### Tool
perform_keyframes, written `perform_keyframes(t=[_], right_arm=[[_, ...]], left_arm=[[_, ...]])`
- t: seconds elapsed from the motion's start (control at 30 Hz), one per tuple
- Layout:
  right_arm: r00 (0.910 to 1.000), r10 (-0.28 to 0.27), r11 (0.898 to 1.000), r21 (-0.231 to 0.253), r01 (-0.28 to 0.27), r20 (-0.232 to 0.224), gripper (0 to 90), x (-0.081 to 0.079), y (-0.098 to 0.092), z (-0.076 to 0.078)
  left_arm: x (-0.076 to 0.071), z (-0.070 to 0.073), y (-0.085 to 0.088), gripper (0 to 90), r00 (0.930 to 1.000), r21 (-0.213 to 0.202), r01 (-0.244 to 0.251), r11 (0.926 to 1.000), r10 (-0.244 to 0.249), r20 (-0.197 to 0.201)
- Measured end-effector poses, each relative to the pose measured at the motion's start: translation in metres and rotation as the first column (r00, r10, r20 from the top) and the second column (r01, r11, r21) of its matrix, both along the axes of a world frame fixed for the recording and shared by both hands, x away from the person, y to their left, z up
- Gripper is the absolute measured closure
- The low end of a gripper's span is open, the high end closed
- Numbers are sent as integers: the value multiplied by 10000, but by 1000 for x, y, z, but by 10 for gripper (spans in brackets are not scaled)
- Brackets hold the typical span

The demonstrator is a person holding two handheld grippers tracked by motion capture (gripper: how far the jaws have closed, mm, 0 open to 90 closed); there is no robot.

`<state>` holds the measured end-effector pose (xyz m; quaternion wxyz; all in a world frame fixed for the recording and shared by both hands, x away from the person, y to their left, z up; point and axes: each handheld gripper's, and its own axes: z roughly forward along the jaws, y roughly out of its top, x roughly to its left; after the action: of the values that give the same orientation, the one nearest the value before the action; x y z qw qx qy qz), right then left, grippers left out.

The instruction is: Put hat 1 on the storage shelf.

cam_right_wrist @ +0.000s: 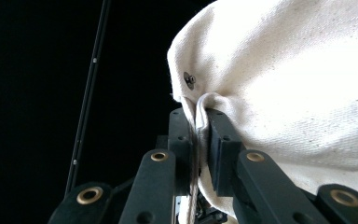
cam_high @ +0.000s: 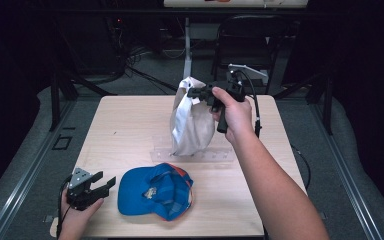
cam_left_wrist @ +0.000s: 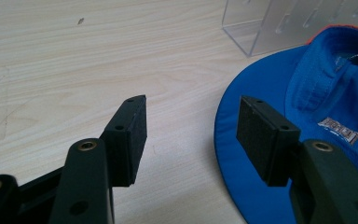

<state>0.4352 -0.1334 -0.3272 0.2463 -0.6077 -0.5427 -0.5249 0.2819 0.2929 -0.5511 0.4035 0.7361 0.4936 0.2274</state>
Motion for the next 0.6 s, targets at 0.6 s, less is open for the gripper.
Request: perform_keyframes(t=[0.6], right_arm=[[9995,-299,9995,-77,298,-136,814,7,13,-7]], left_arm=[[1,0,-3,431,9999,37,103,9999,-104,37]])
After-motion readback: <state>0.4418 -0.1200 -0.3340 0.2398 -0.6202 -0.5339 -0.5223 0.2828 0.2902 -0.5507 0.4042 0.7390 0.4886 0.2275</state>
